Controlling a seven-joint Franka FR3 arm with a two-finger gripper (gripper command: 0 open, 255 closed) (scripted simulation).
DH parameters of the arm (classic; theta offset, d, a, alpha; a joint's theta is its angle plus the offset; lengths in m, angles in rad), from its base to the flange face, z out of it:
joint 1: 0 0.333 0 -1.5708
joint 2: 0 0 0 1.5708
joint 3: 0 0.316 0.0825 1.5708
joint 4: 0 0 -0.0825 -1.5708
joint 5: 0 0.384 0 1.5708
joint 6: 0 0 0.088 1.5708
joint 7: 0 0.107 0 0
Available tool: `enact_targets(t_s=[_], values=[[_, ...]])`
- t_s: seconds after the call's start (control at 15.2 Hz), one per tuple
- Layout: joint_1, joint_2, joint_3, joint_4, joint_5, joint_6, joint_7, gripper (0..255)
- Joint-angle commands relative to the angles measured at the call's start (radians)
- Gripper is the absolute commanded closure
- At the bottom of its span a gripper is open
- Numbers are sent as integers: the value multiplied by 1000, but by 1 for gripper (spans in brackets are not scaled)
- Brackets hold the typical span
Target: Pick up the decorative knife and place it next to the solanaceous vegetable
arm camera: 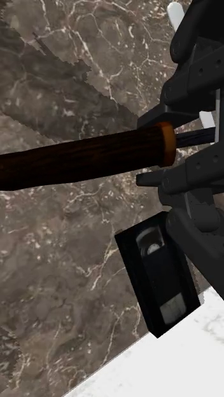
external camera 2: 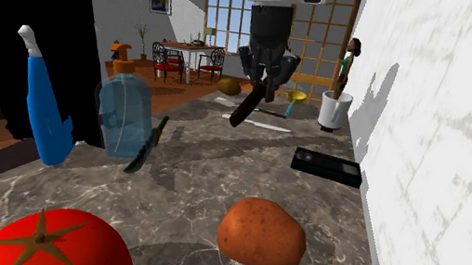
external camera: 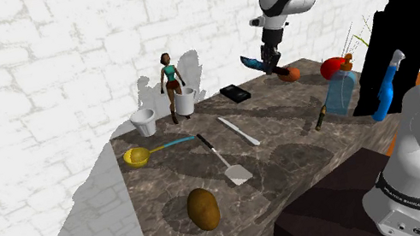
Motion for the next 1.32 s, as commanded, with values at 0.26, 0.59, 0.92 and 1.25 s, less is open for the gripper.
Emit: enact_targets(t_s=[0.26, 0.59, 0.92, 1.25], values=[[65, -32, 88, -40, -17, 28, 162, 255], [119, -25, 157, -41, -12, 45, 282, 255], [173, 8, 221, -14, 3, 56, 391, 255], [227, 64, 277, 42, 23, 60, 492, 255]])
